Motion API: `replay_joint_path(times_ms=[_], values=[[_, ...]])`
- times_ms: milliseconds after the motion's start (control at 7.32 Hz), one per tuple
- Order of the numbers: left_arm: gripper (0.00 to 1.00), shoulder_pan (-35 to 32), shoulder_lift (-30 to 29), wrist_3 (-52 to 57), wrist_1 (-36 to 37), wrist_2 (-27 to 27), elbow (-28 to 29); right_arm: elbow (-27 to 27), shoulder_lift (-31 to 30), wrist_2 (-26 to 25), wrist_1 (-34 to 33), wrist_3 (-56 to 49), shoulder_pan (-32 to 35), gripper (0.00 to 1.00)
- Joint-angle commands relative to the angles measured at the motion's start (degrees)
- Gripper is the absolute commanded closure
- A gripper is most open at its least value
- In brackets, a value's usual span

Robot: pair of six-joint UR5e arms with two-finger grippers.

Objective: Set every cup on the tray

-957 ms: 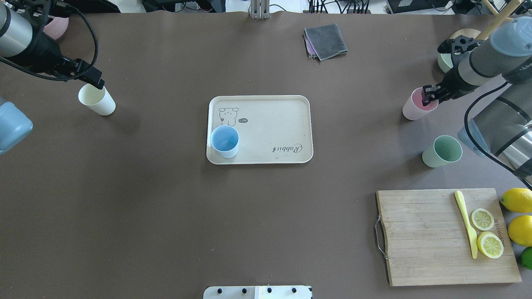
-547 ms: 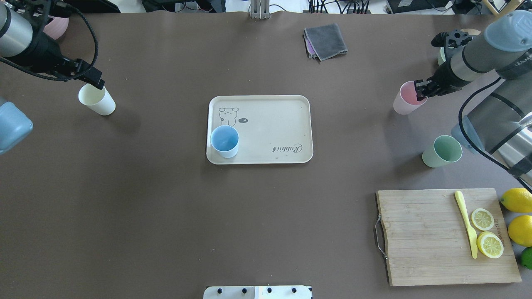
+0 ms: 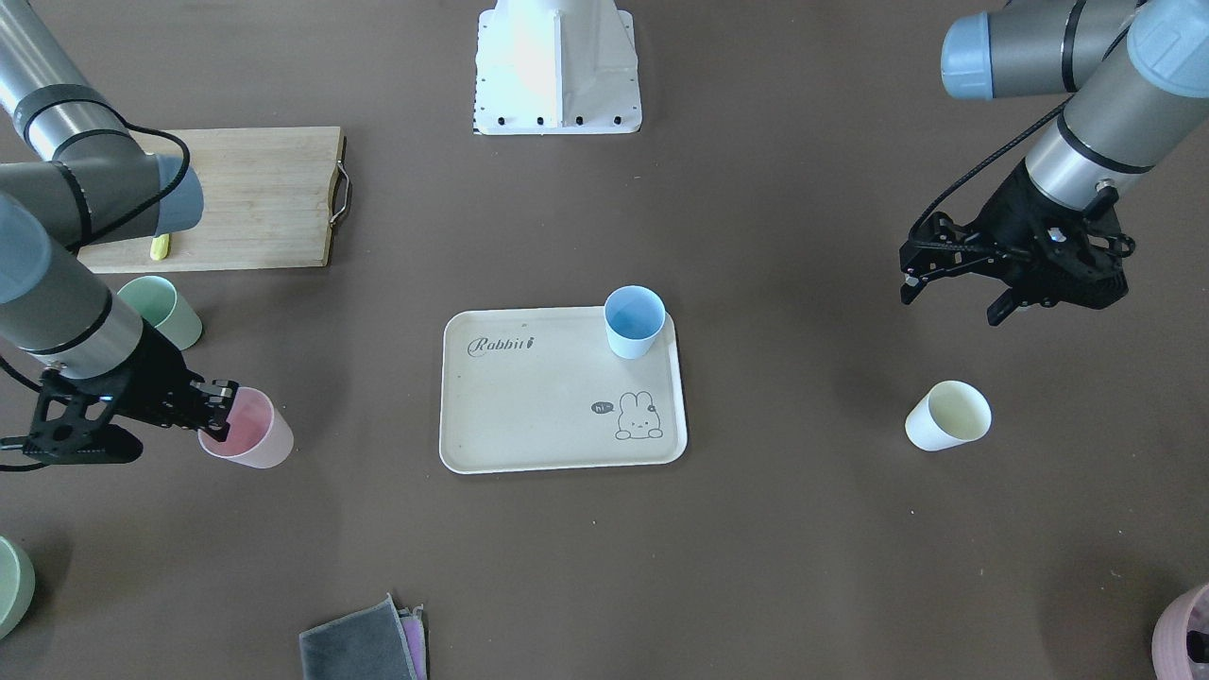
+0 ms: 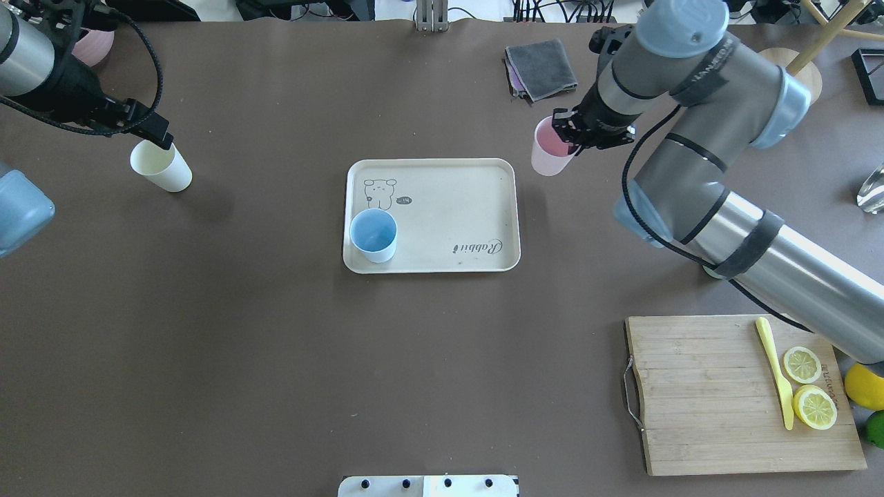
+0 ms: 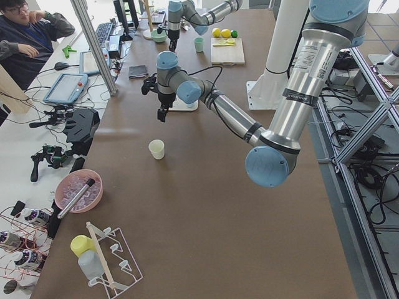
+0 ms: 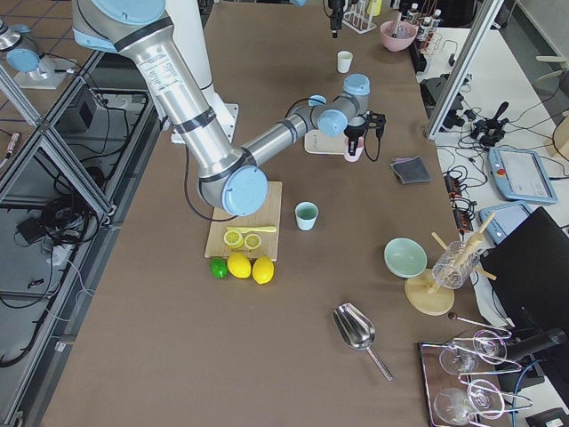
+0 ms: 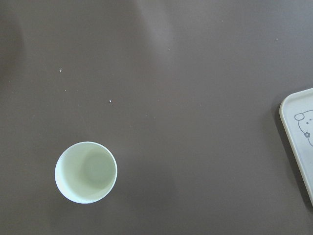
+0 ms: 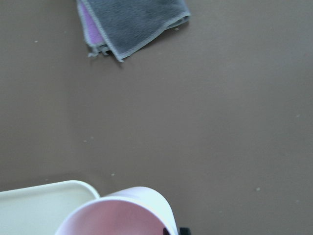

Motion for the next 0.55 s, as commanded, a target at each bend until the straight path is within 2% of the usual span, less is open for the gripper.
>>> replay_joint_path(times_ms=[0, 137, 273, 410], values=[[0.02, 0.0, -0.1, -0.2, 0.0, 0.0, 0.2, -4.7, 7.5, -3.6, -2.2, 5.0, -5.1, 1.0], [0.02, 0.1, -0.1, -0.4, 0.0, 0.0, 0.2, -7.5, 8.9, -4.3, -1.7, 4.8, -6.1, 1.0], [0.02, 0.1, -0.1, -0.6, 0.1, 0.0, 0.2, -7.8, 9.0, -4.6, -1.7, 4.8, -6.2, 0.66], [0.02, 0.1, -0.1, -0.6, 0.0, 0.0, 0.3, -7.9, 9.0, -4.9, -1.6, 4.7, -6.2, 0.02]])
